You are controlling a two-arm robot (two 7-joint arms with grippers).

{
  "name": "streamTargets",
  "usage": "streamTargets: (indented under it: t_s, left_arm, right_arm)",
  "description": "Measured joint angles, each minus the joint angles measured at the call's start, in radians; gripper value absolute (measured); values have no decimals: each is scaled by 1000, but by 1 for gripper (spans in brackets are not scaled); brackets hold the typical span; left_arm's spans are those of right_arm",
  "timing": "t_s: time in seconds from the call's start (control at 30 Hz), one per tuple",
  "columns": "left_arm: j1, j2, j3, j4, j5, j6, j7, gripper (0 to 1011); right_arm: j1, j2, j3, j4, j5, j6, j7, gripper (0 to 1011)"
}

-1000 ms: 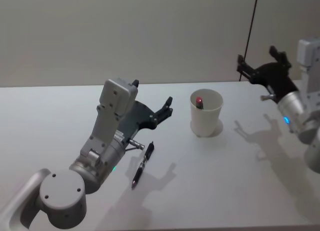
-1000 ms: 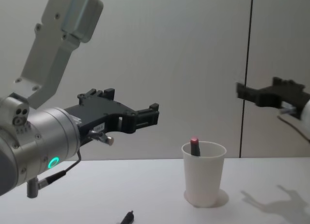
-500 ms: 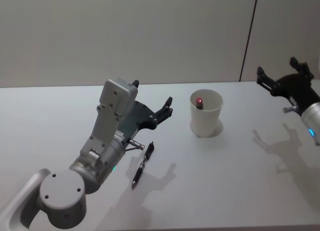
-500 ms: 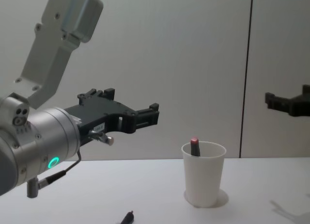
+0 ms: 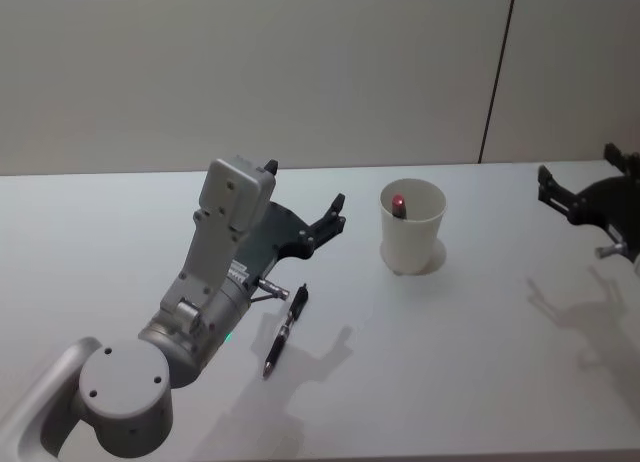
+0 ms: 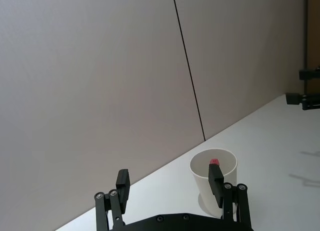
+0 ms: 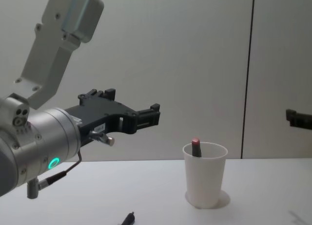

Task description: Place the pen into the pen holder.

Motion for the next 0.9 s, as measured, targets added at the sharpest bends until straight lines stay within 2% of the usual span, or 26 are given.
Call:
streamTargets:
  t_s: [0.53,0.73,0.9]
  left_arm:
    - [1,0,0,-1,1,4,0,1003]
    - [4,0,-1,-9,3,29,0,1003]
    - [9,2,-3,-21,0,72,3,1003]
  right_arm:
    - [-43,21,12,-44,-17,29,7,1002]
    - [-50,24,14,-51,-19,33,8,1001]
    - [-54,26,15,-54,-21,35,9,1002]
